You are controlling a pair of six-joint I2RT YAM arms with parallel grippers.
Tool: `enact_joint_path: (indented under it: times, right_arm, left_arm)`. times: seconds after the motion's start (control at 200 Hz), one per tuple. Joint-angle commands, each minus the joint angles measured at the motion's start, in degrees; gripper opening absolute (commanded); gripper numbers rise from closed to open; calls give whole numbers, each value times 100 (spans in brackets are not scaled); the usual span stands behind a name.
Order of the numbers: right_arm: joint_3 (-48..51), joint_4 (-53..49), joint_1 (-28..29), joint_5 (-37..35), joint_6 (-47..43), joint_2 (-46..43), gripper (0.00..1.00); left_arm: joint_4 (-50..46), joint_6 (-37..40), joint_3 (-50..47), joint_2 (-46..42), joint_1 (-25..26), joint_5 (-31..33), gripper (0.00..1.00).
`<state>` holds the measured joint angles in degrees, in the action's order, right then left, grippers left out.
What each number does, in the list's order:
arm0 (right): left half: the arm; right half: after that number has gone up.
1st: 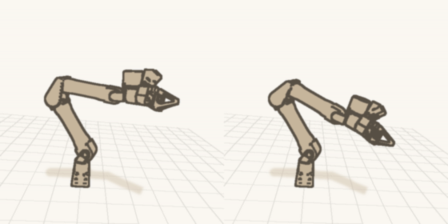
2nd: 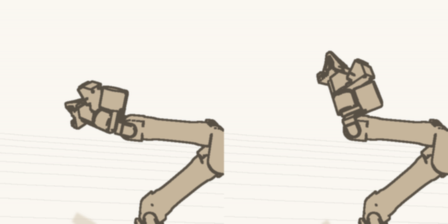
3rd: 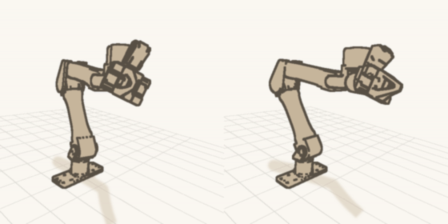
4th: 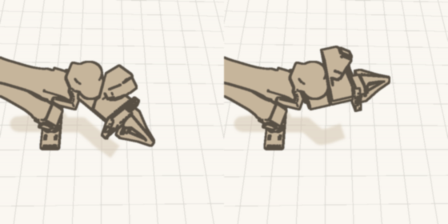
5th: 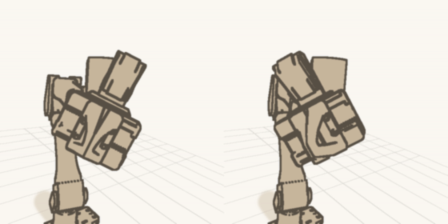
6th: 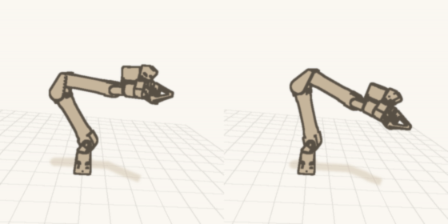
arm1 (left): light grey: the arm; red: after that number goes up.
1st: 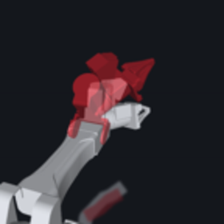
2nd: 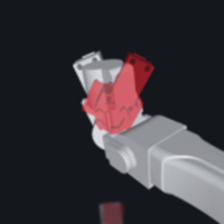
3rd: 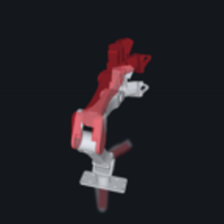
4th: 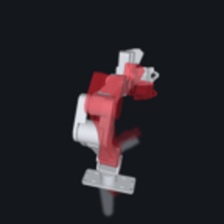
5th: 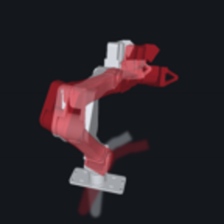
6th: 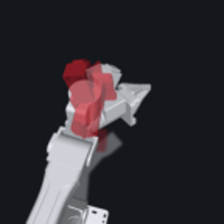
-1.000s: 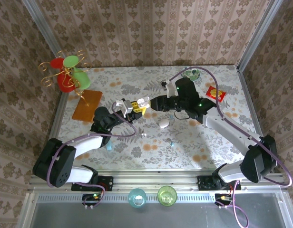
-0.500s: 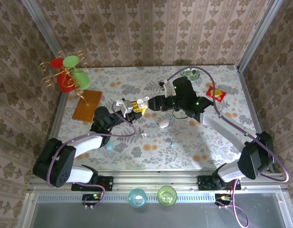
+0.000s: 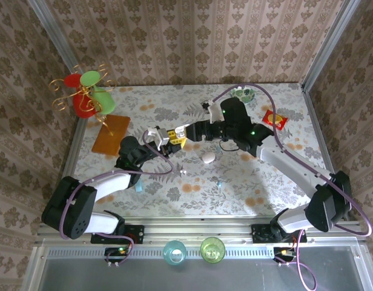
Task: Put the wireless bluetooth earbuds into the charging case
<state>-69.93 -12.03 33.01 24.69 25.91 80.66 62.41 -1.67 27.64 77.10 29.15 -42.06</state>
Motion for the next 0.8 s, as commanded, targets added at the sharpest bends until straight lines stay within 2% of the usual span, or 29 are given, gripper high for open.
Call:
enact_joint_path:
  times: [0.0,0.18,0.58,0.795]
  right_arm:
    - [-56,165,-40,-247,175,-241,75]
    - [-696,-627,-36,-704,256,217,73]
    - [-2616,-3316,-53,-606,-33,1647,71]
    - [-2852,-3778,-49,-458,-362,1685,71]
  left_arm:
    - [353,184,7,38,-49,-303,0]
    - [476,451,-34,132,-58,-521,0]
    - [283,893,-91,74,-76,-490,0]
    - [83,946,-145,-11,-86,-136,0]
